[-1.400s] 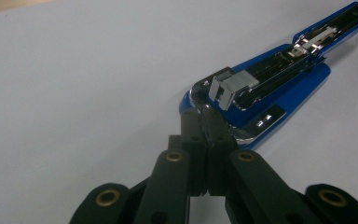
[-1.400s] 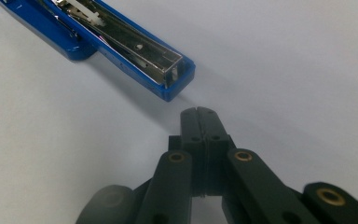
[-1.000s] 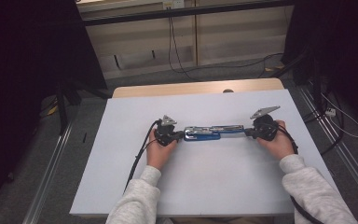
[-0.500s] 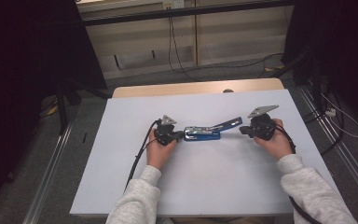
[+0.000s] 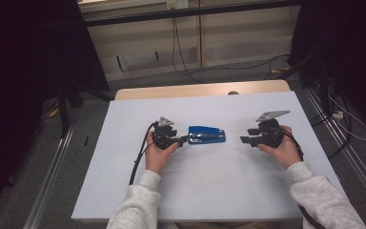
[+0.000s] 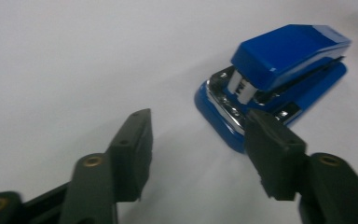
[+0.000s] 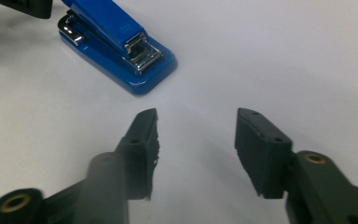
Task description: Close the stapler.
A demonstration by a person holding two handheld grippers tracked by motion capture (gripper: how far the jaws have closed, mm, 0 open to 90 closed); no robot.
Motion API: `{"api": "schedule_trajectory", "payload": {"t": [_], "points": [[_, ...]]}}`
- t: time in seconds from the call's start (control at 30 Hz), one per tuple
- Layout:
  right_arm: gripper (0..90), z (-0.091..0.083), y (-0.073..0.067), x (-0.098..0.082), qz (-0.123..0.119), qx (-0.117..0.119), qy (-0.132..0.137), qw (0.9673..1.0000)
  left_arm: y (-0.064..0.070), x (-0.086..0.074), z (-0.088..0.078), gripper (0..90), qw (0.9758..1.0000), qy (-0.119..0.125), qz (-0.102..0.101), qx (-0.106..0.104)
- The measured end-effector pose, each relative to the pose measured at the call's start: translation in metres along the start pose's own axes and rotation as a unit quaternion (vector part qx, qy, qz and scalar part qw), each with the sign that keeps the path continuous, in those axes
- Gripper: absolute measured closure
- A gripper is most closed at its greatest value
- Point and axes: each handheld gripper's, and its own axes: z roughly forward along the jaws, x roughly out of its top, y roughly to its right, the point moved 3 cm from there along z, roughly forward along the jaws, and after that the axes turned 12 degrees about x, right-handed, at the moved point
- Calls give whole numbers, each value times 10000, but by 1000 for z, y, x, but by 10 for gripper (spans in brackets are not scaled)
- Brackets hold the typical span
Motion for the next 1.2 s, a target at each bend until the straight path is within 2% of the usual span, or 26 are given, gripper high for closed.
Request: {"api": "schedule_trajectory", "payload": {"t": [0.07, 0.13, 0.23, 0.33, 0.47, 0.63, 0.8, 0.93, 1.03, 1.2], "points": [[411, -5, -3, -3, 54, 88, 92, 9999, -2, -1, -7, 351, 10000, -16, -26, 12], [378, -8, -7, -4, 57, 94, 111, 9999, -4, -1, -13, 310, 9999, -55, -64, -76], [321, -11, -12, -8, 97, 133, 127, 9998, -7, -2, -23, 274, 10000, 61, -41, -68], [286, -15, -20, -10, 25, 193, 101, 9998, -10, -3, -33, 225, 9998, 157, -107, -100], [260, -18, -30, -15, -91, 255, 63, 9996, -11, -4, -44, 180, 9997, 212, -71, -128], [230, -21, -34, -22, -105, 306, -34, 9995, -13, -9, -52, 150, 9998, 154, -32, -140], [200, -27, -37, -27, -70, 296, 1, 9995, -16, -15, -58, 120, 9998, 106, -42, -161], [189, -30, -43, -34, -116, 311, -105, 9994, -20, -16, -67, 112, 9997, 196, -32, -106], [181, -34, -45, -37, -104, 337, -74, 9994, -22, -17, -74, 105, 9995, 302, -55, -114], [175, -40, -49, -43, -101, 313, -87, 9994, -27, -22, -80, 101, 9995, 317, -45, -66]]}}
